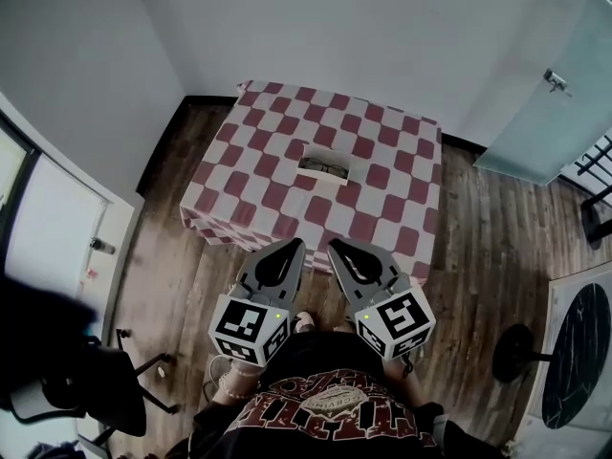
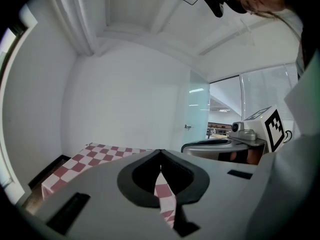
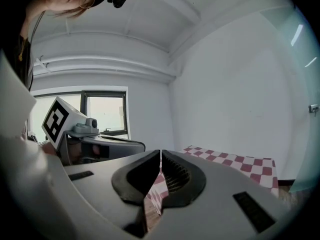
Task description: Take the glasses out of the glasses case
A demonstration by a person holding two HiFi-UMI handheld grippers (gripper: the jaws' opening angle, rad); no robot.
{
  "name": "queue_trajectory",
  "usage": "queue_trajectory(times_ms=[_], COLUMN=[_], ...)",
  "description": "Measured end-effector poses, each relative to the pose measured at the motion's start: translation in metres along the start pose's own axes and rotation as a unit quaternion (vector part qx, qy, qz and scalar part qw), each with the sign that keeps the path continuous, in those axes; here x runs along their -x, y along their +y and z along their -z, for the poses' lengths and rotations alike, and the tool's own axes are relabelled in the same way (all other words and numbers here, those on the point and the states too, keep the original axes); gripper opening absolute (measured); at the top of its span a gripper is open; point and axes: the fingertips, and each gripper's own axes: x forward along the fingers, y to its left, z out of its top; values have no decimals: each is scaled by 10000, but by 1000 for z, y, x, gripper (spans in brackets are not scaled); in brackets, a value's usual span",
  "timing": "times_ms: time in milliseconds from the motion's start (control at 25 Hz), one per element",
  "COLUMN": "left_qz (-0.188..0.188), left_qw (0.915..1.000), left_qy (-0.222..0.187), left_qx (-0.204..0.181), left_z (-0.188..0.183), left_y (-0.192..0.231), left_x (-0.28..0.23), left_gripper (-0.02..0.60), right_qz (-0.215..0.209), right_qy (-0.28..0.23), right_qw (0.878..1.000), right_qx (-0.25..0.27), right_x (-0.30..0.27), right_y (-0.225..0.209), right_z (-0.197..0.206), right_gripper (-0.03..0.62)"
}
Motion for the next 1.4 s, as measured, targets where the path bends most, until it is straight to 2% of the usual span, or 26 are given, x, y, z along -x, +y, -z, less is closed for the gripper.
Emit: queue_trajectory(times_ms=[320,640,1400], left_qz=[96,189,341], left_qw=[9999,9996,9975], left_qy=[66,213,613], left_qx=[9,52,-94], left_z=[5,6,-25], left_y=[15,20,46], left_x=[-6,-36,-140], left_gripper=[9,9,9], right_qz=[192,293,-47], right_qy=[117,144,164], right_qw=[9997,9993,9996], right_qx=[-58,-203,-211], right_x=[-8,-17,-77], right_y=[-2,-30,-120], right_z=[8,11,-19], right_gripper=[25,25,25])
